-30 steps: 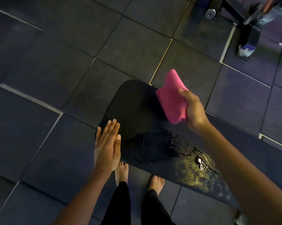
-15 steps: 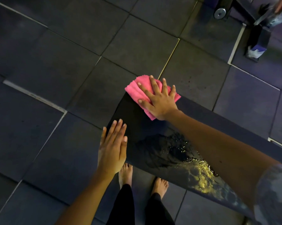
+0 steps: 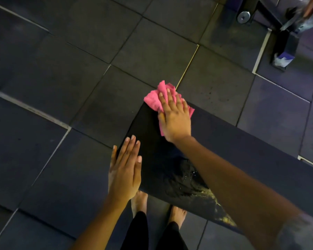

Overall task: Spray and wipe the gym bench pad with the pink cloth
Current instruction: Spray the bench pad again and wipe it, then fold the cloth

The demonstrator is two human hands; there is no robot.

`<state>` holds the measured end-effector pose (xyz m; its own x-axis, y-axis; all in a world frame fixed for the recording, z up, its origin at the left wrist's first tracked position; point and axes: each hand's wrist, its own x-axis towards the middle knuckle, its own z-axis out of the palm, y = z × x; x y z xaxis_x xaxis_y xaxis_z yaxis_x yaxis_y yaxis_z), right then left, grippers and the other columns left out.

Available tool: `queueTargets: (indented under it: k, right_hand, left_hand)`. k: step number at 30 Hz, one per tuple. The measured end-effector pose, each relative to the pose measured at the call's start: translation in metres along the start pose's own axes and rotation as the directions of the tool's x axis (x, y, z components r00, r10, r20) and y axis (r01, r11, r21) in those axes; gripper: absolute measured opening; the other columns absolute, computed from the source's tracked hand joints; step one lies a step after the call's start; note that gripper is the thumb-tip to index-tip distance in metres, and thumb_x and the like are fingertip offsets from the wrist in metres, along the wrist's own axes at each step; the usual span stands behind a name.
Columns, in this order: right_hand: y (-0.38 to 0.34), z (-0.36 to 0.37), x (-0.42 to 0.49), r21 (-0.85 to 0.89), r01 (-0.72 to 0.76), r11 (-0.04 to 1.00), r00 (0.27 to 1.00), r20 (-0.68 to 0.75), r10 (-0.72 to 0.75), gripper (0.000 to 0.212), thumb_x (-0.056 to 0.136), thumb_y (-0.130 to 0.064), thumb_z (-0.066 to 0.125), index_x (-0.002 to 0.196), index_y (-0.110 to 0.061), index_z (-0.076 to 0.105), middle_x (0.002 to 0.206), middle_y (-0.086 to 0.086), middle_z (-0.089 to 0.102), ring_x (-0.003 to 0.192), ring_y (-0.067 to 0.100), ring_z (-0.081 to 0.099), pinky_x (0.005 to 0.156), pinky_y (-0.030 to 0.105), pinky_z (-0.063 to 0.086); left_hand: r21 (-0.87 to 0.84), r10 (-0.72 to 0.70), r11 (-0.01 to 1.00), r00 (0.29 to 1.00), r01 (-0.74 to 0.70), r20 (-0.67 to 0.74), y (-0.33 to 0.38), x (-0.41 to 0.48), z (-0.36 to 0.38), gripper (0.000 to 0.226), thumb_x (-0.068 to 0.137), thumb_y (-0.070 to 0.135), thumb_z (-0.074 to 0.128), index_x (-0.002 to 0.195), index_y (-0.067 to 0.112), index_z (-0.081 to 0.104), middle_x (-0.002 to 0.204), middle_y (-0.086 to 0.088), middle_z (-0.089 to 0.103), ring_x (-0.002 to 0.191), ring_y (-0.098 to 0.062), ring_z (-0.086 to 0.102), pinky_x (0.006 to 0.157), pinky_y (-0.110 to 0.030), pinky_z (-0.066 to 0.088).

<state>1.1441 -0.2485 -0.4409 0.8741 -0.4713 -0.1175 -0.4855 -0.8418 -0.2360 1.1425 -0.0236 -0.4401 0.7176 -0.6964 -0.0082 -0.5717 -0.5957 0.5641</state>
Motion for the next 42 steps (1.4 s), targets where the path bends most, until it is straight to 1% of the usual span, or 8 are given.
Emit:
queueTargets:
  k: [7,13,19,23,26,30,35,42]
  right_hand:
    - [0.006,-0.002,-0.018,-0.044,0.269,0.962,0.96,0.098,-0.263,0.062,0.097,-0.045,0.018,0.155,-0.024,0.009,0.163,0.005,0.008,0.15,0.022,0.0,0.121,0.04,-0.003]
    - [-0.013,-0.005,-0.044,0.047,0.069,0.996,0.995,0.07,-0.072,0.06,0.102,-0.034,0.032,0.155,-0.019,0.008,0.163,0.009,-0.001,0.15,0.026,-0.008,0.122,0.041,-0.006]
    - [-0.004,0.001,-0.122,0.045,0.475,0.879,0.857,0.202,-0.473,0.062,0.101,-0.034,0.037,0.155,-0.02,0.01,0.162,0.006,0.001,0.15,0.027,-0.007,0.122,0.043,-0.005]
    - [-0.029,0.01,-0.109,0.026,0.288,0.957,0.95,0.12,-0.289,0.059,0.102,-0.036,0.029,0.155,-0.022,0.006,0.163,0.005,-0.003,0.15,0.025,-0.01,0.122,0.042,-0.008]
    - [-0.06,0.018,-0.097,0.072,0.178,0.981,0.977,0.104,-0.184,0.059,0.102,-0.038,0.026,0.155,-0.024,0.005,0.163,0.004,-0.007,0.149,0.025,-0.015,0.12,0.041,-0.013]
    - [-0.071,0.021,-0.11,0.061,0.432,0.9,0.886,0.16,-0.436,0.059,0.102,-0.035,0.033,0.155,-0.024,0.01,0.163,0.005,0.003,0.149,0.024,-0.01,0.122,0.045,-0.007]
    - [-0.046,0.014,-0.149,0.061,0.553,0.831,0.81,0.196,-0.553,0.057,0.101,-0.033,0.038,0.154,-0.024,0.019,0.162,0.004,0.013,0.151,0.025,0.001,0.123,0.045,0.002]
    - [-0.021,0.006,-0.159,0.06,0.023,0.998,0.999,0.023,-0.025,0.056,0.099,-0.03,0.029,0.154,-0.018,0.02,0.162,0.009,0.012,0.15,0.028,0.005,0.123,0.044,0.002]
  left_hand:
    - [-0.021,0.012,1.0,0.998,-0.013,-0.069,-0.004,0.002,0.007,0.047,0.1,0.028,0.026,0.14,0.01,0.043,0.15,-0.003,0.038,0.143,-0.015,0.027,0.119,-0.041,0.015]
    - [-0.207,-0.077,0.977,0.982,0.041,-0.17,-0.001,-0.003,0.004,0.044,0.1,0.024,0.03,0.141,0.01,0.041,0.151,-0.001,0.034,0.144,-0.013,0.023,0.12,-0.038,0.013]
    - [-0.348,-0.229,0.924,0.958,0.159,-0.17,-0.004,-0.033,0.005,0.047,0.099,0.027,0.031,0.142,0.009,0.038,0.153,-0.001,0.03,0.145,-0.011,0.018,0.118,-0.026,0.016]
    - [-0.324,-0.197,0.934,0.973,0.148,-0.124,-0.01,-0.054,0.011,0.053,0.1,0.038,0.025,0.148,0.014,0.026,0.157,0.007,0.016,0.145,-0.003,0.006,0.11,-0.005,0.006]
    - [-0.561,-0.361,0.791,0.927,0.245,-0.104,-0.008,-0.056,0.009,0.064,0.094,0.056,0.024,0.146,0.02,0.031,0.154,0.008,0.026,0.14,0.005,0.017,0.107,-0.002,0.015]
    - [-0.808,-0.48,0.542,0.875,0.233,-0.069,-0.01,-0.052,-0.004,0.069,0.091,0.061,0.024,0.134,0.015,0.053,0.141,0.005,0.05,0.13,0.004,0.04,0.106,-0.012,0.029]
    - [-0.839,-0.482,0.454,0.875,0.3,0.052,-0.013,-0.063,-0.016,0.065,0.092,0.055,0.025,0.139,0.014,0.046,0.142,0.001,0.049,0.131,-0.002,0.043,0.11,-0.026,0.031]
    - [-0.545,-0.352,0.77,0.933,0.334,0.074,-0.014,-0.062,-0.016,0.065,0.091,0.055,0.025,0.144,0.019,0.037,0.154,0.007,0.029,0.143,-0.001,0.016,0.116,-0.021,0.014]
